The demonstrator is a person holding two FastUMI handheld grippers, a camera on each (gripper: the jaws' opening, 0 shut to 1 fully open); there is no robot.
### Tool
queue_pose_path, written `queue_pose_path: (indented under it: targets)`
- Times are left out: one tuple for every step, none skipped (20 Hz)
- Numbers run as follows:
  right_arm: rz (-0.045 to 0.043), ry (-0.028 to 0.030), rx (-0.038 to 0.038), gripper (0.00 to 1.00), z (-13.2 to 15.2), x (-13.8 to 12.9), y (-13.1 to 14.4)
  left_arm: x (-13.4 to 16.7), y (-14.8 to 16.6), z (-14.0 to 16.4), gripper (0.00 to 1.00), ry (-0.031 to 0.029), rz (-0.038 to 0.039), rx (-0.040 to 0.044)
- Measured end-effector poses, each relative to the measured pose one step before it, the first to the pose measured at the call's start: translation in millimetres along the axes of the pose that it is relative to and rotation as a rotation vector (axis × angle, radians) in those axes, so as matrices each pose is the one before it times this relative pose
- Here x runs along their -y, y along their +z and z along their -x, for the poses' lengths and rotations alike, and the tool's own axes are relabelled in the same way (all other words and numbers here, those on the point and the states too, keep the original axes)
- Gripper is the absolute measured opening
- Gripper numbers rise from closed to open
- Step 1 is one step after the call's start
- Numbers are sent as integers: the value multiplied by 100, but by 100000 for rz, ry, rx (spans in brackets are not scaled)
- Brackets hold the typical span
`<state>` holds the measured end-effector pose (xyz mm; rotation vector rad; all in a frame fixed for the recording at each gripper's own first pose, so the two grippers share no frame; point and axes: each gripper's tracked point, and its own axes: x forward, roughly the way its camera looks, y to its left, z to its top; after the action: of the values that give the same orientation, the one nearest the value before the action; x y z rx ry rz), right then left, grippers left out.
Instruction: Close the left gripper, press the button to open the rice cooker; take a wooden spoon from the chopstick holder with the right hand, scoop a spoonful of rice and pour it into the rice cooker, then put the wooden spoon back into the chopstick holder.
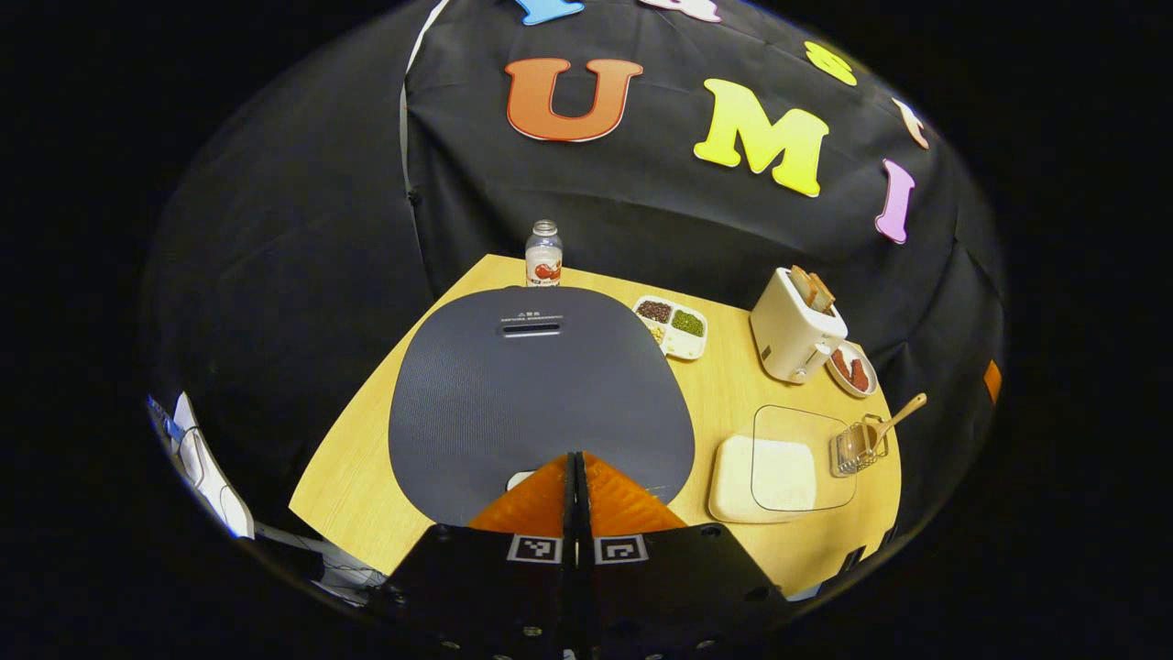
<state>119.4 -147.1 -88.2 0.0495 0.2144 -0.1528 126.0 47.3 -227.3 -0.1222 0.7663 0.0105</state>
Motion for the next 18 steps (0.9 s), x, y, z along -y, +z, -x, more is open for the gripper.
queue_pose_path:
  targets:
    - [70,-346,-375,100,-98,170,-22,-153,-177,-121,0,183,416,-687]
    - [34,-162,-184,100,-40,-24,-112,-56,-454,-168,0,43,898,-1396]
    - [116,-123,12,100,-22,-12,85,19,-24,186,0,-561,549,674]
    - [270,-115,219,100,-56,-7,44,-99,30,-163,0,-698,446,-104]
    - [635,-206,228,100,-59,-106,143,-75,-194,29,0,-236,2298,-53]
    - [560,25,-5,100,-86,-210,-18,-24,-134,-124,0,-295,3857,-152]
    - [214,528,70,100,-1,-310,56,-7,-207,102,0,-647,3115,-346]
    - [200,565,92,100,99,-212,89,16,-85,26,0,-975,1652,460]
    - [199,394,157,100,105,-230,102,-178,-592,-80,0,-310,1362,-1383]
    - [81,483,220,100,54,-301,77,-23,526,-105,0,-17,-293,2178]
    - [163,691,-237,100,52,-301,-30,-72,-567,-240,0,849,-3418,-2151]
    - [215,600,-79,100,65,-203,-52,-3,-5,-92,0,1092,-2245,1180]
    - [50,69,475,100,195,-103,180,56,351,313,0,923,-520,1204]
    - [146,7,319,99,155,-68,84,38,453,268,0,173,42,1304]
    - [33,-142,303,100,200,93,116,92,121,244,0,137,-96,1106]
    - [-8,-125,120,100,246,111,75,68,282,118,0,355,-792,1958]
    - [246,-191,49,100,245,85,75,-42,563,234,0,620,-756,3296]
    - [490,-448,269,100,221,253,58,38,713,289,0,1096,-258,3568]
